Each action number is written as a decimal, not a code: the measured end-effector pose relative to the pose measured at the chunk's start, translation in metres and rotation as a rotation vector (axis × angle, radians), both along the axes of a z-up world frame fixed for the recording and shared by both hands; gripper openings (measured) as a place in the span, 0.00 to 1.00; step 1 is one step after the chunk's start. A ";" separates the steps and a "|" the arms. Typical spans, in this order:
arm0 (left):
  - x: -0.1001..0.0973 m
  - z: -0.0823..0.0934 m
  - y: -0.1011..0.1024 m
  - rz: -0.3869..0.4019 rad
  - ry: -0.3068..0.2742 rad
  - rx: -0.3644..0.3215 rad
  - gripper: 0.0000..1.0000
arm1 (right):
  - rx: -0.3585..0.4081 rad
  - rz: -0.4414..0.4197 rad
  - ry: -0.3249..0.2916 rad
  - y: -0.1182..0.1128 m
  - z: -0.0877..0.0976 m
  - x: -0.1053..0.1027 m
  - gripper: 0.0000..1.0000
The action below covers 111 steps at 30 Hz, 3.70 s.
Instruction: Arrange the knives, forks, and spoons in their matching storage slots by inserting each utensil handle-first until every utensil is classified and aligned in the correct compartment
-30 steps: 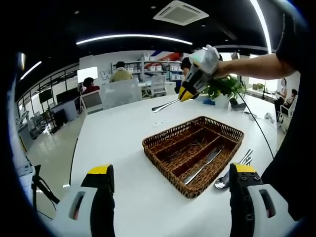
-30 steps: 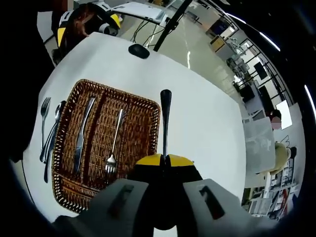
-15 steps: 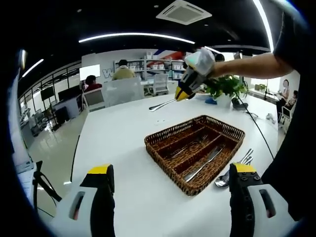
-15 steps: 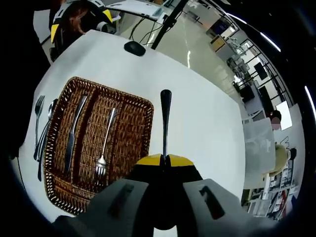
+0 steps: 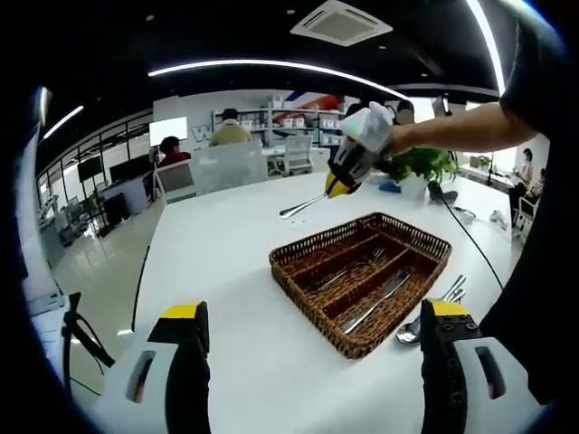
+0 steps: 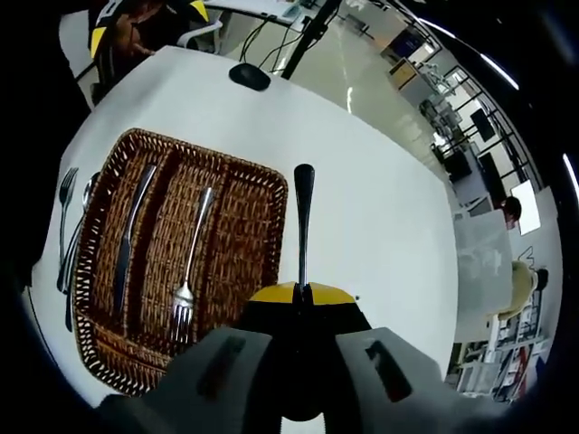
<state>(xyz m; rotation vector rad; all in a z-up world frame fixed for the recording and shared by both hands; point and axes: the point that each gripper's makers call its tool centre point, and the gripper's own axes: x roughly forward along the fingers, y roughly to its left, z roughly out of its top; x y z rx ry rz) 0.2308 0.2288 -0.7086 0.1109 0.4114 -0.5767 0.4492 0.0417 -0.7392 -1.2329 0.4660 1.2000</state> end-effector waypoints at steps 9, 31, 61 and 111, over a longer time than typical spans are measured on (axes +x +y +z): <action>0.003 0.000 -0.002 0.000 0.001 -0.014 0.99 | -0.016 -0.007 0.001 -0.002 -0.017 0.000 0.00; -0.001 -0.001 0.003 0.017 0.020 -0.005 0.99 | -0.024 0.004 0.042 0.002 -0.055 -0.004 0.00; -0.014 -0.011 0.014 0.053 0.056 0.000 0.99 | -0.062 -0.068 0.123 0.001 -0.119 -0.004 0.01; 0.003 0.018 -0.041 -0.083 -0.043 0.005 0.99 | 0.422 -0.429 0.105 -0.079 0.008 -0.043 0.67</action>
